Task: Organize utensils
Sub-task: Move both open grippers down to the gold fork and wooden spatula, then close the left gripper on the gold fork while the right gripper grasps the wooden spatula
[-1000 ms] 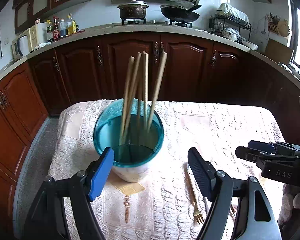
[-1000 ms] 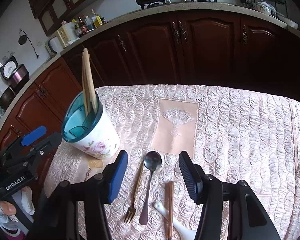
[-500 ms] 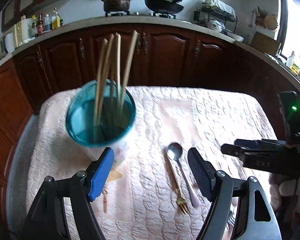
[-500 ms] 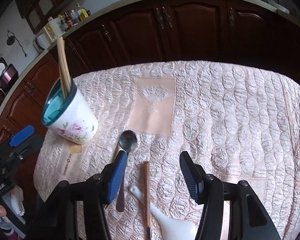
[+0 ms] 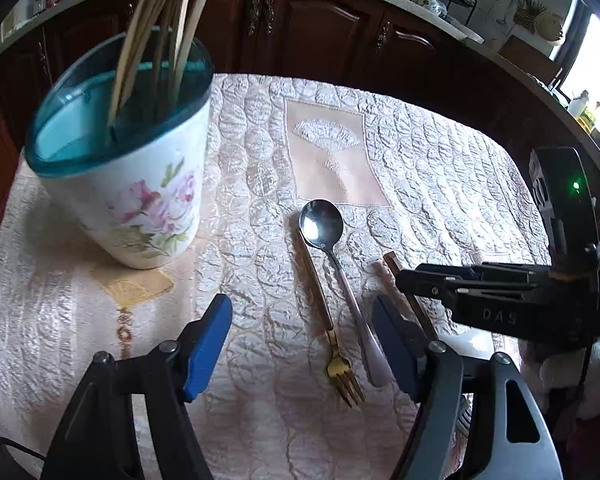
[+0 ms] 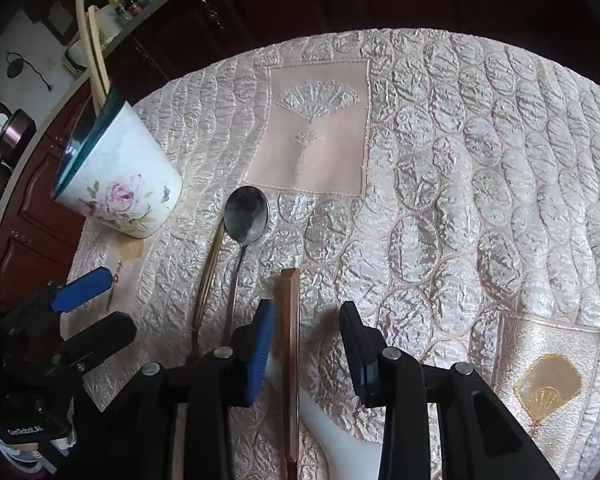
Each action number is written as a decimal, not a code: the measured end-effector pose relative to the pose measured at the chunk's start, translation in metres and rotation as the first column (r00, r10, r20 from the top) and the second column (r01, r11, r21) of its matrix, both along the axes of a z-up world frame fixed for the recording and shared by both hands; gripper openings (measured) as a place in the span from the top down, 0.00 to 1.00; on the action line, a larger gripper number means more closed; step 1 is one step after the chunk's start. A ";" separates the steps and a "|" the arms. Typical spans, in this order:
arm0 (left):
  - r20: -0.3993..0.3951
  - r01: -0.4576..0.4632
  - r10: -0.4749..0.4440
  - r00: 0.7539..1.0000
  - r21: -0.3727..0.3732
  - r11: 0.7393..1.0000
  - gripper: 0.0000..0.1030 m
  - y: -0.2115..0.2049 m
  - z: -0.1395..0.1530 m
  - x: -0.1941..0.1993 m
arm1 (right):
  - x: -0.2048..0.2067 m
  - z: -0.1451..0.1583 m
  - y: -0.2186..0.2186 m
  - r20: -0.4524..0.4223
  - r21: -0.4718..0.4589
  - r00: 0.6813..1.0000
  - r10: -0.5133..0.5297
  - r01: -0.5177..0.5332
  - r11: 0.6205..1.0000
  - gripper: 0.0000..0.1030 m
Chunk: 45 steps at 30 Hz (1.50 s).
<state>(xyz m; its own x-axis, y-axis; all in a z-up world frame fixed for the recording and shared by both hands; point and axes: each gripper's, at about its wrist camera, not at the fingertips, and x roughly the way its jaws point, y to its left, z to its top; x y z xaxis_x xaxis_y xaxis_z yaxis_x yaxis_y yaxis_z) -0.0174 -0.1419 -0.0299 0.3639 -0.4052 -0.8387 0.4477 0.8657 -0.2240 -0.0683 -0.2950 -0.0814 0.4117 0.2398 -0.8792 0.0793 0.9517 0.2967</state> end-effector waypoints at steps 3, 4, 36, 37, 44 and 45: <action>-0.016 -0.012 0.012 1.000 0.013 1.000 0.33 -0.006 -0.008 0.008 | 0.003 -0.006 0.001 -0.001 0.027 1.000 0.007 -0.007 1.000 0.79; -0.020 -0.015 0.016 1.000 0.015 1.000 0.34 -0.008 -0.011 0.011 | 0.005 -0.007 0.002 0.000 0.035 1.000 0.010 -0.010 0.999 0.81; -0.035 -0.027 0.026 0.999 -0.024 0.999 0.94 -0.021 -0.015 0.051 | 0.013 0.025 -0.012 0.068 0.054 0.997 0.021 -0.025 0.998 0.88; -0.030 -0.025 0.024 0.999 -0.033 0.999 0.94 -0.016 -0.009 0.046 | 0.011 0.031 -0.012 0.081 0.052 0.996 0.026 -0.030 0.998 0.88; 0.018 -0.021 0.023 1.000 -0.098 0.995 0.94 0.012 0.028 0.017 | -0.007 0.077 -0.004 0.175 0.028 0.983 0.056 -0.062 0.998 0.88; 0.026 -0.019 0.021 0.999 -0.104 0.994 0.94 0.015 0.033 0.013 | -0.011 0.082 -0.003 0.188 0.021 0.980 0.063 -0.069 0.997 0.88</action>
<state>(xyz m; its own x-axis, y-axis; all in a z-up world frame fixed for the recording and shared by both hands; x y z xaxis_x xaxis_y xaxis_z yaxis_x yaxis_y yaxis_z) -0.0039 -0.1269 0.0028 0.3944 -0.4817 -0.7826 0.4376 0.8473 -0.3010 -0.0792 -0.2978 0.0009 0.5510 0.2951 -0.7806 -0.0429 0.9442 0.3266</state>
